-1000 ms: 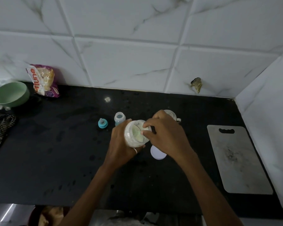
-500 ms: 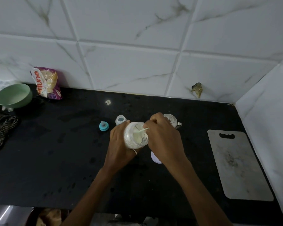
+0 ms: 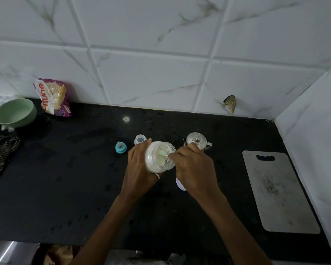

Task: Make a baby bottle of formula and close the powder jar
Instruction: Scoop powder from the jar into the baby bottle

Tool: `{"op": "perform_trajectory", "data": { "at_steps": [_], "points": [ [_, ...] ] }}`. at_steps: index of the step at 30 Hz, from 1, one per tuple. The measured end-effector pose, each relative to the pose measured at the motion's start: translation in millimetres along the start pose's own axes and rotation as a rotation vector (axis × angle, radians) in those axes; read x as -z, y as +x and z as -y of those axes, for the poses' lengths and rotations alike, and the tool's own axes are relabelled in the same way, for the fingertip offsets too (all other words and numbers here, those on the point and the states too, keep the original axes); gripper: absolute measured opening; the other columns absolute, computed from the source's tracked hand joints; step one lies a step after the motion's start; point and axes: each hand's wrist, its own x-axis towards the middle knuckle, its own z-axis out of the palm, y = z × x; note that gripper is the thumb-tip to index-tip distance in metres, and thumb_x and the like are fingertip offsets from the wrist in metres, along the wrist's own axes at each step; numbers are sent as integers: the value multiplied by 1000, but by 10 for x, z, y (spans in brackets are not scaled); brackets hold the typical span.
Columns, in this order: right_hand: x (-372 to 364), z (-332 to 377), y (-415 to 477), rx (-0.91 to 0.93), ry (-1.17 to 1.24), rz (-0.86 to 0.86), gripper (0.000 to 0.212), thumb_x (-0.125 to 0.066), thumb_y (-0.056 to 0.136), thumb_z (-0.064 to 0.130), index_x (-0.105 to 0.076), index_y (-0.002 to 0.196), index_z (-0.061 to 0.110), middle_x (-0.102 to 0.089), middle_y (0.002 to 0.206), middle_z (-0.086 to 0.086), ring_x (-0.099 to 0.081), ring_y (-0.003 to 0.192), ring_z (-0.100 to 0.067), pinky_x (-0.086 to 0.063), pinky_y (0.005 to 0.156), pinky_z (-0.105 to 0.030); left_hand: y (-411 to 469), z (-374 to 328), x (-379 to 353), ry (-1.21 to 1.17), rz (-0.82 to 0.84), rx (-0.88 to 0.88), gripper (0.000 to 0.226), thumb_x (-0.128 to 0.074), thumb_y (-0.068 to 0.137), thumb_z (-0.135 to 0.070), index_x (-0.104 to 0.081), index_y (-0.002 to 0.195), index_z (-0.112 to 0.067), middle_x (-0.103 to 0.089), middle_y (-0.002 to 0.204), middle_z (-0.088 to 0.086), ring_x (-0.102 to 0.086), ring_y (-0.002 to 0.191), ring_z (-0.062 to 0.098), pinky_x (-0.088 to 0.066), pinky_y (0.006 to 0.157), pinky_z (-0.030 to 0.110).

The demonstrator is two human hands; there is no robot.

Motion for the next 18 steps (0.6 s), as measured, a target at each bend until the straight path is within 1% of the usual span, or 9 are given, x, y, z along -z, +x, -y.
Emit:
{"op": "perform_trajectory", "data": {
  "at_steps": [1,3,5,8,9,11,13,16,18],
  "points": [
    [-13,0,0,-12,5,3,30,-77,69,-5,-80,88,17,-70,76,4,-63,77,-22,-51,52,-33,0,0,-4,10,-1,-9,87,-94,72,-24,-51,143,-1,-55,146,17,-52,137,37,-42,113,54],
    [-36,7,5,-53,27,13,31,-78,68,-4,-81,88,19,-69,75,5,-64,76,-21,-50,49,-32,22,13,8,8,18,-13,82,-91,75,-28,-53,143,-1,-56,144,16,-54,135,36,-43,111,55],
    [-52,17,10,-111,69,30,30,-80,69,-3,-81,87,20,-70,75,5,-64,76,-22,-51,47,-33,44,10,26,3,34,-13,79,-88,77,-31,-53,143,-6,-58,141,14,-55,133,35,-46,109,54],
    [-59,35,8,-173,127,65,26,-79,74,-1,-82,88,21,-72,77,4,-66,78,-23,-56,50,-39,23,-51,40,14,34,-31,86,-93,72,-24,-47,145,-14,-56,144,14,-53,136,36,-43,115,52],
    [-61,42,6,-191,149,73,24,-78,77,0,-82,90,21,-73,79,3,-67,80,-23,-57,52,-41,23,-55,40,10,33,-33,85,-92,74,-28,-48,145,-12,-56,145,14,-52,137,36,-42,115,52],
    [-77,41,8,-242,201,75,22,-76,82,6,-82,94,23,-76,85,4,-69,84,-20,-59,59,-43,35,-59,45,10,52,-6,81,-82,80,-45,-52,144,-5,-56,145,13,-52,136,34,-41,115,50],
    [-86,38,11,-326,282,73,19,-75,85,11,-82,97,25,-77,89,7,-70,85,-14,-60,66,-40,57,-56,52,11,72,29,83,-74,82,-57,-54,142,-4,-57,143,11,-53,135,32,-41,114,46],
    [-42,34,46,-496,460,37,16,-77,86,13,-82,97,24,-79,90,12,-73,84,-4,-61,76,-34,74,-79,68,22,72,32,80,-80,78,-47,-55,141,-6,-58,141,8,-54,133,29,-42,113,45],
    [20,15,79,-617,565,36,15,-78,86,13,-83,94,25,-77,83,19,-72,80,2,-60,79,-26,93,-67,66,22,73,41,81,-84,75,-43,-55,142,-8,-58,141,6,-55,132,28,-43,111,42]
  ]
}}
